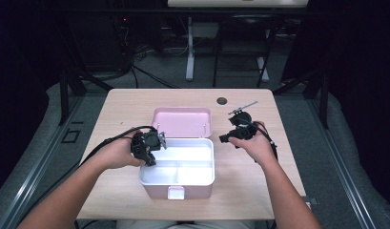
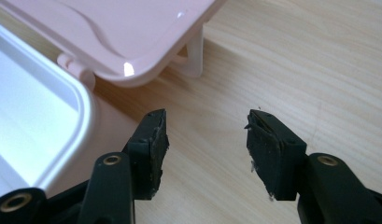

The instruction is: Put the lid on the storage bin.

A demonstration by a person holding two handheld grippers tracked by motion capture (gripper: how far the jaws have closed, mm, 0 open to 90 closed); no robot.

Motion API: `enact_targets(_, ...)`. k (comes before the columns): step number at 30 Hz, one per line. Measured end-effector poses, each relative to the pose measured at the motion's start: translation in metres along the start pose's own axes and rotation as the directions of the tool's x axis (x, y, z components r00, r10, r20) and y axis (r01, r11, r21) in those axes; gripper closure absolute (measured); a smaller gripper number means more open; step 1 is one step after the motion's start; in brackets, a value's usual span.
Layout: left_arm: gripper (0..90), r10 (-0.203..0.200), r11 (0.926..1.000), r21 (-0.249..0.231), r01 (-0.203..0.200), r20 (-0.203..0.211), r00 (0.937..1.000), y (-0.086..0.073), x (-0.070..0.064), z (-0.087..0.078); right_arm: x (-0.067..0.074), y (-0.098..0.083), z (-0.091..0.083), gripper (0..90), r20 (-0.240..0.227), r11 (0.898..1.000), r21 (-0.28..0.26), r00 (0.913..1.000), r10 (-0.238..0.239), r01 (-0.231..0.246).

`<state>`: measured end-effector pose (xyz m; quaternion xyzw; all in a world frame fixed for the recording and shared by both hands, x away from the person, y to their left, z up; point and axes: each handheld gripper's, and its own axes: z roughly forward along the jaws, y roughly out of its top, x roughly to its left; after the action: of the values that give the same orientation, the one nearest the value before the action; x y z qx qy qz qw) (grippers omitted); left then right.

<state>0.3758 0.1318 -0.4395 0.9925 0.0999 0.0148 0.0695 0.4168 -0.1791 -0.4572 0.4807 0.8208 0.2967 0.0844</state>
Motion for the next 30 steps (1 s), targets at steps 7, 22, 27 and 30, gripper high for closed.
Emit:
enact_targets(7,82.2,0.005,0.9996,-0.027,-0.006,-0.007,1.0,-0.004,-0.001,0.0,0.004,0.025,0.001,50.0,0.04,1.0,-0.03,0.9992,0.0,0.001)
enact_targets(22,81.4,-0.016,0.99,-0.14,0.013,-0.02,0.9997,-0.019,-0.004,0.0,0.001,0.057,0.033,55.5,0.045,0.997,-0.062,0.9979,0.045,-0.042)
enact_targets(27,81.3,-0.022,0.9871,-0.159,0.018,-0.022,0.9995,-0.021,-0.004,0.001,0.002,0.067,0.043,57.1,0.072,0.994,-0.092,0.9949,0.07,-0.063)
enact_targets(30,81.4,-0.021,0.9876,-0.156,0.019,-0.016,0.9996,-0.02,-0.003,0.001,0.001,0.071,0.048,58.3,0.062,0.988,-0.116,0.9923,0.107,-0.1)
